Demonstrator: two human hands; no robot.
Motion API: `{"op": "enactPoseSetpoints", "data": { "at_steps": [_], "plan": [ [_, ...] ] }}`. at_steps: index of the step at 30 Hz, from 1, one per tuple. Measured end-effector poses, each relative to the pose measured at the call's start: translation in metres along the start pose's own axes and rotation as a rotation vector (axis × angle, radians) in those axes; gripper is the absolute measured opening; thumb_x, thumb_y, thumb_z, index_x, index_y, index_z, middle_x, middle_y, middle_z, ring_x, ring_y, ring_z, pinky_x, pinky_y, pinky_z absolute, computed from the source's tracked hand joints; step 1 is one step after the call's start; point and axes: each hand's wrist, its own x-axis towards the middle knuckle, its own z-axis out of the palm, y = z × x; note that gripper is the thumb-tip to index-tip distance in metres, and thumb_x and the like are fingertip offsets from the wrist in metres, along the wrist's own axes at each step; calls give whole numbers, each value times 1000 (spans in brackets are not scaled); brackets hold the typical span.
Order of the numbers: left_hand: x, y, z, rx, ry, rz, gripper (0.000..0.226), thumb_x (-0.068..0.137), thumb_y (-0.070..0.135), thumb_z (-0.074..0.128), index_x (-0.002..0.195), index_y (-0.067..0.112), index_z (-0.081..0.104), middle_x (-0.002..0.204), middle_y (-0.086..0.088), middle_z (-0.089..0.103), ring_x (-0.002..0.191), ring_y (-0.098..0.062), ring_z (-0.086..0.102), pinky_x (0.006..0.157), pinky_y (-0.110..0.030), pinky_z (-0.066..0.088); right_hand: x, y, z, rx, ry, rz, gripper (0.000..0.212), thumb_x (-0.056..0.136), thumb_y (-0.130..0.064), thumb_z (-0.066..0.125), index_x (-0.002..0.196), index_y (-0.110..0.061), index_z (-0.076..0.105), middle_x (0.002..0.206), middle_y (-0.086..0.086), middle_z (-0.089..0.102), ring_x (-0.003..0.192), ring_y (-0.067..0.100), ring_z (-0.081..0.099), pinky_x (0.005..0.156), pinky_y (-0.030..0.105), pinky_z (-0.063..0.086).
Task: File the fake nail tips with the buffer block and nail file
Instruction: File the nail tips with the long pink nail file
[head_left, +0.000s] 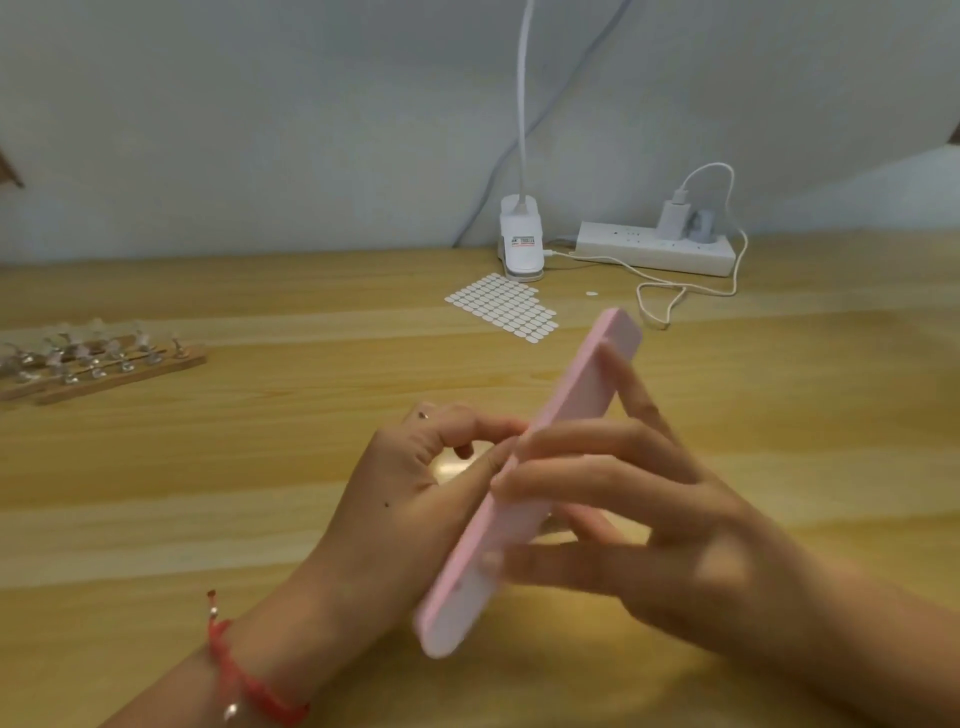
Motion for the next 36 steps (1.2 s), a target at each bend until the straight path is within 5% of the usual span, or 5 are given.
{"op": "enactPoseSetpoints", "data": {
  "at_steps": [11,18,27,32,36],
  "plan": [
    [2,-5,-11,-266,80,-92,27,73,38,63,90,22,76,86,9,75,88,4,67,71,-3,44,-27,82,-35,-226,-292,795,47,81,0,69,104,-41,70,109,-5,64,110,22,54,108,62,28],
    [-1,1,-6,-155,50,-52,28,78,41,65,98,24,58,86,9,75,88,-3,68,81,-31,45,3,22,-25,327,-5,616,39,85,-38,70,123,-36,63,116,-14,68,108,10,66,97,24,49],
    [-6,3,3,56,55,89,22,78,36,68,91,27,51,79,19,71,78,2,63,72,-7,37,11,-8,-17,431,111,524,22,79,-18,76,100,-25,74,102,-12,74,100,5,70,92,25,53],
    [-5,-3,-6,264,288,236,15,88,41,61,91,31,49,84,24,71,89,-2,67,96,-47,42,0,23,-25,515,-25,754,20,75,-24,75,92,-15,79,95,-4,78,98,12,72,94,36,55],
    [2,-16,-15,168,367,141,13,92,23,62,89,27,50,80,18,72,89,-2,67,89,-16,42,-10,33,-22,666,-132,872,23,72,-22,75,93,-15,80,88,-2,78,98,15,72,87,29,58]
  ]
}}
